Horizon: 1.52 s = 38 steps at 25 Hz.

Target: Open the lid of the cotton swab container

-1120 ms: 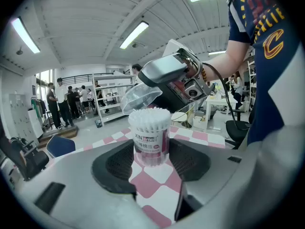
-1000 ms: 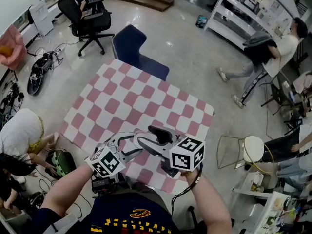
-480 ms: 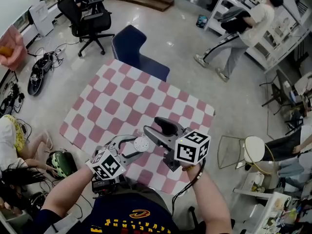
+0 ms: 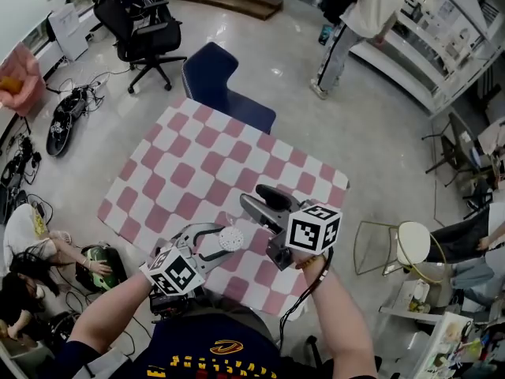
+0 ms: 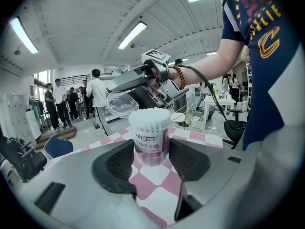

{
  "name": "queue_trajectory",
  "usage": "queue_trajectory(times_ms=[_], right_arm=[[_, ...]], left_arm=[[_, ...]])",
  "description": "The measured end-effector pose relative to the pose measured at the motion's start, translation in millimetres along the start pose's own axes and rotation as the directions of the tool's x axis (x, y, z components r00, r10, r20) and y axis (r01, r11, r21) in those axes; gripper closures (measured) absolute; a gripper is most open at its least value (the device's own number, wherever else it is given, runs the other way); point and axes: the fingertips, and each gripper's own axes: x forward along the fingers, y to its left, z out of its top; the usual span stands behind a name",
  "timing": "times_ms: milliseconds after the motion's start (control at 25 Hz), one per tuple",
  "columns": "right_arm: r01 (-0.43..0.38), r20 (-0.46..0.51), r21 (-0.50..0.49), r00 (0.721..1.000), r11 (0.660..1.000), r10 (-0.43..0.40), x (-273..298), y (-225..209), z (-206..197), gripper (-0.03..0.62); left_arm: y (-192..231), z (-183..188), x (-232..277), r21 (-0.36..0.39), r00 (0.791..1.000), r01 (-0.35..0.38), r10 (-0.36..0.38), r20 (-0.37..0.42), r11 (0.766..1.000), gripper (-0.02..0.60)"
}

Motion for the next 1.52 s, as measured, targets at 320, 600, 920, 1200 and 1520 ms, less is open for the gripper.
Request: queue_trajectory(times_ms=[320, 600, 920, 1200, 1520], right_arm=[[0.011, -0.006, 0.018, 1.000, 1.000, -0.011, 2, -10, -4, 0.347], [-0.003, 0.027, 0.022, 1.000, 1.000, 0.003, -2, -3, 4, 0.347], [0.040, 0.075, -0.045, 0.996, 0.998, -0.037, -14, 3, 17, 0.347], [0.021, 0.136, -0.027, 0.991, 0.999, -0.017, -34, 19, 26, 0.370], [0.058, 0.134, -0.076, 0.990, 0.995, -0.047, -50, 24, 17, 0.583]], left_arm=[[-3, -1, 2, -0.019, 1.000, 0.002, -0.002, -0.002, 1.000, 0.347], [4, -11, 3, -0.035, 1.000, -0.013, 0.013, -0.024, 0.999, 0.347], [13, -13, 0, -0.051, 0.999, -0.042, 0.041, -0.022, 0.998, 0.347], [24, -8, -11, -0.068, 0.997, -0.077, 0.077, -0.006, 0.995, 0.347], [43, 4, -26, -0.094, 0.990, -0.138, 0.140, 0.023, 0.986, 0.347]])
